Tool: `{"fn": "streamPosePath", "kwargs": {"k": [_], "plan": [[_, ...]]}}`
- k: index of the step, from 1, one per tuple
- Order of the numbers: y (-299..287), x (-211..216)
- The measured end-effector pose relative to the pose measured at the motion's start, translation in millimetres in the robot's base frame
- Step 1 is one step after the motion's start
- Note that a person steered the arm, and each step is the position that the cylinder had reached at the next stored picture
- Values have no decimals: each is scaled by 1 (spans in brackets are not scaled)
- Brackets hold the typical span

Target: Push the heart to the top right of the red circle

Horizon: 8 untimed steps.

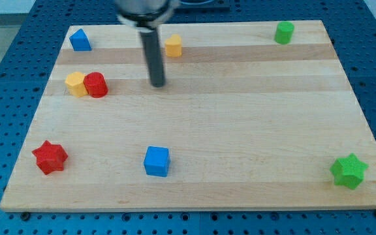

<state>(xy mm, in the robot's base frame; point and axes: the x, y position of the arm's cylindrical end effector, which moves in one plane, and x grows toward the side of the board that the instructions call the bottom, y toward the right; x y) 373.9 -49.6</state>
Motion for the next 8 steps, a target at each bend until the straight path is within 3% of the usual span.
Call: {"fn": "streamPosePath", "kwargs": {"k": [6,7,8], "plan": [[45,-107],[25,-121],[-36,-115]]}}
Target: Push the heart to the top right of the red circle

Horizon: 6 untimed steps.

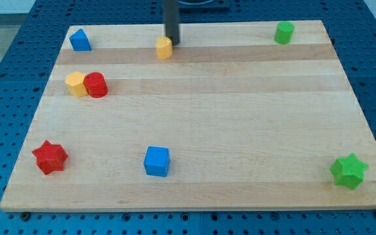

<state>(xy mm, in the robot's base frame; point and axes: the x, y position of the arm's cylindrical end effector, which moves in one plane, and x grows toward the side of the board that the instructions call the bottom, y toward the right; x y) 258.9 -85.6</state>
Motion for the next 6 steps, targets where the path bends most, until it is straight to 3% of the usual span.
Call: {"fn": "streamPosePath", "kwargs": {"k": [1,5,6], "plan": [[-66,19],[-83,38],[-78,-9]]}}
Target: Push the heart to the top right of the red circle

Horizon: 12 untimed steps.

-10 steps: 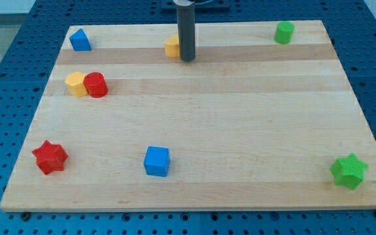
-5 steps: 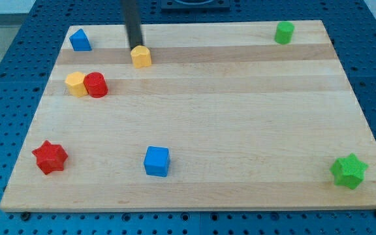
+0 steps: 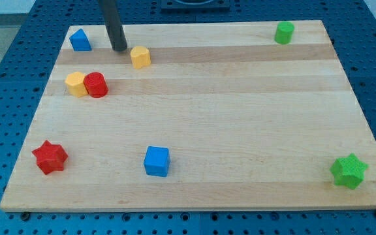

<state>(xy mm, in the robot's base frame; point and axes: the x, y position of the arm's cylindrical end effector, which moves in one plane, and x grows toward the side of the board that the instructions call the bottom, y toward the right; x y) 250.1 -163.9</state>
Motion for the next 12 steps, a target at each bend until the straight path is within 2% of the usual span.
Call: {"fn": "streamPosePath", "kwargs": {"k": [1,2,3,5,7,8,9,12], "plan": [[69,-16],[78,2],[25,22],[22,22],[65,26],[37,74],[-28,91],[-8,88]]}}
